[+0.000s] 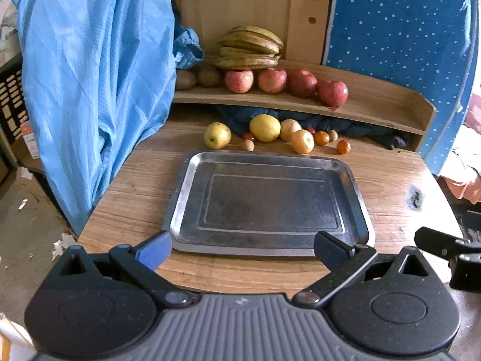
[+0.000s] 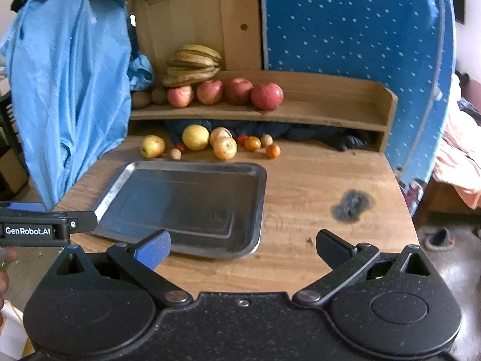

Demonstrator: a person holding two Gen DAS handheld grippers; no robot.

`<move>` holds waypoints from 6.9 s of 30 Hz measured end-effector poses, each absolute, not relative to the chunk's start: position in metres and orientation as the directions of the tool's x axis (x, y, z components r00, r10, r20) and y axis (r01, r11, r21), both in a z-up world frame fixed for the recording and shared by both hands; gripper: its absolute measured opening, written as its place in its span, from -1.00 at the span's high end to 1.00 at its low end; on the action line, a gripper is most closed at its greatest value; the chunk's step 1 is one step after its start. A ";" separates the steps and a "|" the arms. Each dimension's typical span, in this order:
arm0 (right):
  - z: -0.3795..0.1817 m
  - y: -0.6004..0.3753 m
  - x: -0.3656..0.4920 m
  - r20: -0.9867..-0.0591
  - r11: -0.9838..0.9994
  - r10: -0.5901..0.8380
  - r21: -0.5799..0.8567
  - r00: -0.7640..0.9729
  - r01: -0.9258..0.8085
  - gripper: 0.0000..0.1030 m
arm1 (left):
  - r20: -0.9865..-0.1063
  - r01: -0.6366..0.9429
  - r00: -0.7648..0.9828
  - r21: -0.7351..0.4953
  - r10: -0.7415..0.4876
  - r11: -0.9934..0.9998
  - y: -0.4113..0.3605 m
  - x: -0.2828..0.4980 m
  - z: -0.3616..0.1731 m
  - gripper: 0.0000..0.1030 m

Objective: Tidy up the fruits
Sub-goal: 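Reach the left tool to the yellow pear while the right tool reaches a small potato, then close the left tool on the pear while the right tool grasps the potato, then carry the pear and potato over the tray and lower them, then open both tools to release the pear and potato onto the tray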

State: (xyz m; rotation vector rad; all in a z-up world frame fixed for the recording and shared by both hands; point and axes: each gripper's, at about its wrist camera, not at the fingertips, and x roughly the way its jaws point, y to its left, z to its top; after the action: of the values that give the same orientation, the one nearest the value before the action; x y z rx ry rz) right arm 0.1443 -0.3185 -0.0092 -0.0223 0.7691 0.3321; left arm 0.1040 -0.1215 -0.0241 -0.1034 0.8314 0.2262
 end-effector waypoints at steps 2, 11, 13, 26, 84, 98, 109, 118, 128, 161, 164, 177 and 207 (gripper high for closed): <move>-0.010 -0.322 0.152 -0.680 0.939 0.313 0.116 0.663 -0.324 -0.99 | -0.748 -0.264 0.639 0.009 0.182 0.964 -0.122 0.108 -0.023 -1.00; -0.015 -0.323 0.178 -0.660 0.897 0.426 0.216 0.619 -0.387 -0.99 | -0.770 -0.332 0.593 0.033 0.236 0.943 -0.109 0.134 -0.025 -1.00; -0.016 -0.317 0.182 -0.658 0.890 0.437 0.215 0.614 -0.403 -0.99 | -0.767 -0.323 0.599 0.030 0.229 0.946 -0.104 0.146 -0.025 -1.00; -0.026 -0.251 0.246 -0.668 0.908 0.403 0.203 0.626 -0.368 -0.99 | -0.762 -0.193 0.633 0.018 0.138 0.981 -0.031 0.256 -0.030 -1.00; -0.129 -0.086 0.396 -0.835 0.904 0.273 0.052 0.478 -0.425 0.11 | -0.892 0.011 0.395 -0.233 -0.218 0.972 0.048 0.412 -0.124 -0.26; -0.137 -0.079 0.404 -0.860 0.915 0.251 0.061 0.445 -0.398 0.46 | -0.885 0.010 0.395 -0.264 -0.246 0.964 0.047 0.412 -0.127 -0.08; -0.130 -0.081 0.398 -0.845 0.921 0.253 0.061 0.472 -0.385 0.46 | -0.872 -0.006 0.424 -0.272 -0.244 0.962 0.052 0.405 -0.118 -0.08; -0.109 -0.089 0.381 -0.811 0.929 0.254 0.052 0.528 -0.367 0.46 | -0.850 0.017 0.464 -0.273 -0.249 0.962 0.047 0.391 -0.100 -0.08; -0.089 -0.103 0.359 -0.782 0.936 0.254 0.050 0.570 -0.348 0.46 | -0.839 0.050 0.477 -0.270 -0.261 0.962 0.035 0.371 -0.090 -0.08; -0.091 -0.133 0.280 -0.821 0.881 0.355 0.133 0.448 -0.454 0.45 | -0.883 -0.007 0.421 -0.231 -0.207 0.973 0.013 0.293 -0.094 -0.08; -0.093 -0.133 0.273 -0.823 0.872 0.367 0.142 0.433 -0.468 0.45 | -0.888 -0.013 0.413 -0.230 -0.205 0.973 0.013 0.286 -0.095 -0.08; -0.106 -0.117 0.244 -0.855 0.829 0.395 0.173 0.337 -0.532 0.45 | -0.905 -0.045 0.383 -0.219 -0.186 0.975 0.017 0.258 -0.100 -0.08; -0.097 -0.135 0.215 -0.849 0.859 0.372 0.163 0.374 -0.485 -0.34 | -0.914 -0.081 0.391 -0.151 -0.108 0.985 0.007 0.226 -0.088 -0.40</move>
State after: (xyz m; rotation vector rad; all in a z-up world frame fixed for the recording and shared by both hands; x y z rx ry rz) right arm 0.2154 -0.1353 -0.0967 -0.1204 1.0531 0.5503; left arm 0.2256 0.0071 -0.0883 -0.1812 1.1707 -0.0173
